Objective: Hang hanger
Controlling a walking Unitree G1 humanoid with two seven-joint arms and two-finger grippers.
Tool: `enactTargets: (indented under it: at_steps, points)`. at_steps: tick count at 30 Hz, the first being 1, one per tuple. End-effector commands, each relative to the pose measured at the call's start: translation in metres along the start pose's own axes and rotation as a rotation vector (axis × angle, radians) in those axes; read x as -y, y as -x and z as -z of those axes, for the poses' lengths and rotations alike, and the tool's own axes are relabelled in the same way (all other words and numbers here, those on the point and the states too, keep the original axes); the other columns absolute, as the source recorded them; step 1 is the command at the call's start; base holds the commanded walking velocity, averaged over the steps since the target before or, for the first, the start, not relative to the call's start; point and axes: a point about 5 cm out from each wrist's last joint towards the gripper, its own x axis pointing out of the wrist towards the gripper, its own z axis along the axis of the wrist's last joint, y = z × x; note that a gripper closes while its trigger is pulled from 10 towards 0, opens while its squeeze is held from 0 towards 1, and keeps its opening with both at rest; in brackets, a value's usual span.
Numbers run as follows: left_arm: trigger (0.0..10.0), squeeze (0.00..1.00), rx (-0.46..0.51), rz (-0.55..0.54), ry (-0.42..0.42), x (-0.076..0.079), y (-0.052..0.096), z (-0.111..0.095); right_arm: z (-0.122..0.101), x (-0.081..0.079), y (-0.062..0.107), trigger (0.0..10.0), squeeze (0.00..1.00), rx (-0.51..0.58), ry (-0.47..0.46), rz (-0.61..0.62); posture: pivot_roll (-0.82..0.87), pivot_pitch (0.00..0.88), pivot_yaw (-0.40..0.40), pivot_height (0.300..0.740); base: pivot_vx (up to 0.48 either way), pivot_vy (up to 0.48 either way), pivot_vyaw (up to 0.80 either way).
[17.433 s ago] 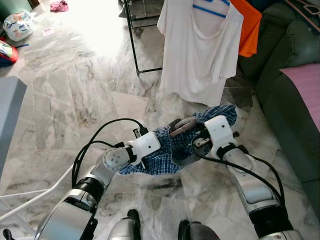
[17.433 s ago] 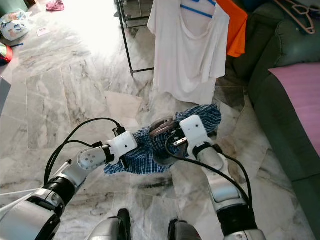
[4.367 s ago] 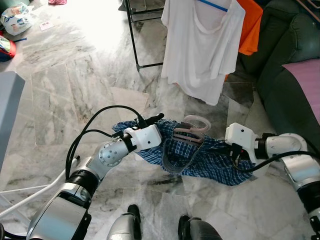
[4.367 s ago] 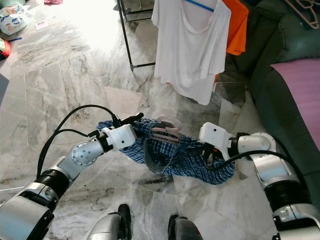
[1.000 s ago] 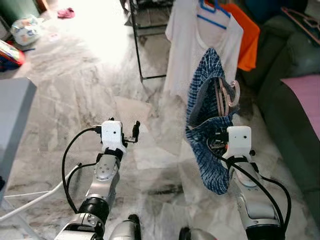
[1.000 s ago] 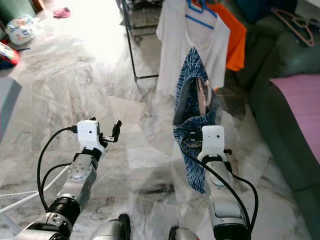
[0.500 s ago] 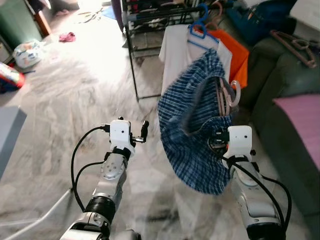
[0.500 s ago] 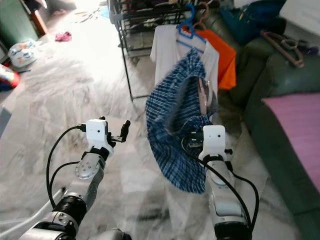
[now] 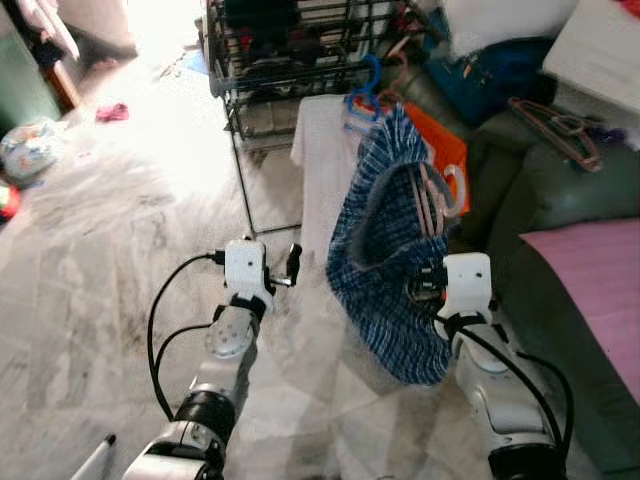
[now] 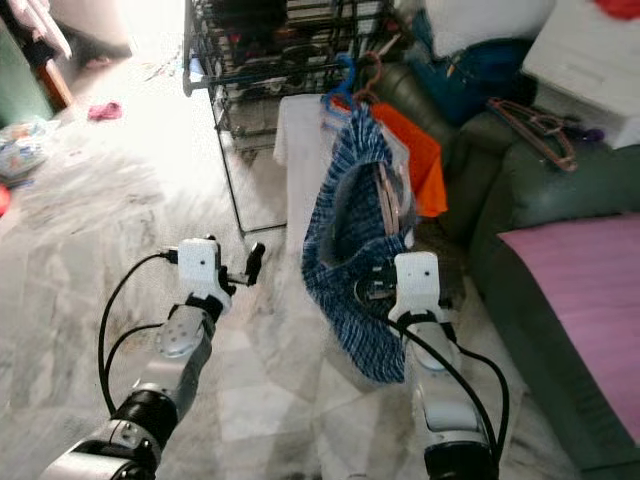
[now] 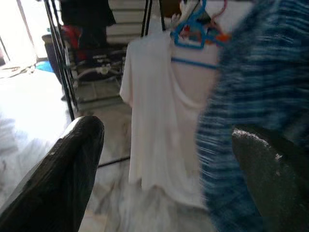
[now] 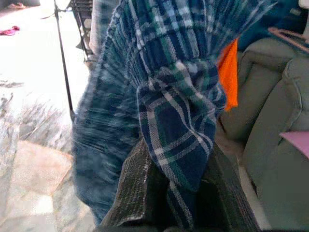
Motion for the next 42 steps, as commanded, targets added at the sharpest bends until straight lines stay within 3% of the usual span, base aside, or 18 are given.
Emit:
enactTargets:
  at_steps: [1,22,30,38,42]
  points:
    - [10.0,0.0,-0.021,-0.029,-0.008,-0.012,0.003,0.004,-0.005,-0.012,-0.002,10.0,0.0,0.023,-0.013,-0.044,-0.06,0.05,0.021,0.74,0.33,0.349,0.0]
    - [10.0,0.0,-0.046,-0.021,-0.015,-0.012,0.004,0.008,0.003,-0.011,-0.003,10.0,0.0,-0.017,-0.029,-0.031,-0.07,0.071,0.039,0.74,0.324,0.354,0.0]
    - [10.0,0.0,-0.054,-0.015,-0.016,-0.009,0.004,0.009,0.019,-0.014,-0.001,10.0,0.0,-0.109,-0.029,-0.048,-0.07,0.073,0.038,0.74,0.324,0.355,0.0]
    - [10.0,0.0,-0.076,-0.012,-0.02,-0.007,0.005,0.013,0.042,-0.006,0.004,10.0,0.0,-0.245,-0.064,-0.01,-0.07,0.076,0.036,0.74,0.306,0.341,0.0]
    - [10.0,0.0,-0.074,-0.006,-0.022,-0.006,0.005,0.013,0.041,-0.005,0.003,10.0,0.0,-0.235,-0.066,-0.01,-0.07,0.077,0.035,0.74,0.306,0.29,0.0]
